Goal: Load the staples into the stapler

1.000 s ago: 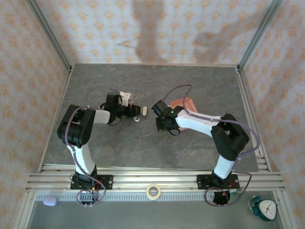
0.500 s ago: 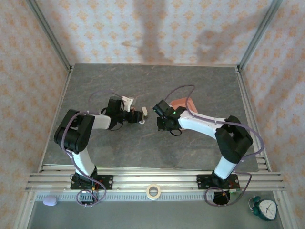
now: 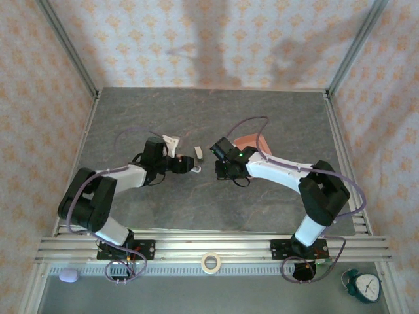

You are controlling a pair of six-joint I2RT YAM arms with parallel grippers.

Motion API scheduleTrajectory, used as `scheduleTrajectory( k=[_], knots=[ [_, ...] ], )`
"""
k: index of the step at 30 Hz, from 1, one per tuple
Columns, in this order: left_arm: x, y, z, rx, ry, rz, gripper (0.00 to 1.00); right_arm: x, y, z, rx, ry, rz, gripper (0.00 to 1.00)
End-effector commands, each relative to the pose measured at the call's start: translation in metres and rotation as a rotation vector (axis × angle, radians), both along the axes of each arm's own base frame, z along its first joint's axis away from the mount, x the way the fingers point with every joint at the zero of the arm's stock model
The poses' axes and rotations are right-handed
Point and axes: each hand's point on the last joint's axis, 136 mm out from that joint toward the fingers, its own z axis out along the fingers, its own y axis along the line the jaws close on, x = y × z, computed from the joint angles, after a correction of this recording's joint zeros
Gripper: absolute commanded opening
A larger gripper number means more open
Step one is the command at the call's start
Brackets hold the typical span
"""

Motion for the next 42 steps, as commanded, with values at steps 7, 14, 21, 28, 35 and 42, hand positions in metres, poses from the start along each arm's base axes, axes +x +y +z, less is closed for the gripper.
scheduleTrajectory(
  k=[7,14,21,28,35,42],
  knots=[
    [-0.02,0.032,0.023,0.03,0.029,0.189,0.77,0.005,0.005,0.004,-0.042,0.04,0.032,0.15],
    [-0.025,0.036,0.026,-0.029,0.082,0.271,0.78,0.009,0.006,-0.006,-0.071,0.094,0.038,0.15],
    [-0.037,0.05,0.031,0.005,0.092,0.322,0.78,0.006,-0.003,-0.022,-0.168,0.145,0.061,0.15],
    [-0.057,0.056,0.031,0.023,0.087,0.312,0.78,0.001,-0.002,-0.037,-0.221,0.2,0.146,0.16],
    [-0.07,0.067,0.027,0.054,0.072,0.333,0.78,-0.004,-0.007,-0.047,-0.279,0.252,0.22,0.19],
    [-0.073,0.069,0.021,0.056,0.08,0.341,0.78,-0.002,-0.01,-0.04,-0.325,0.273,0.272,0.32]
  ],
)
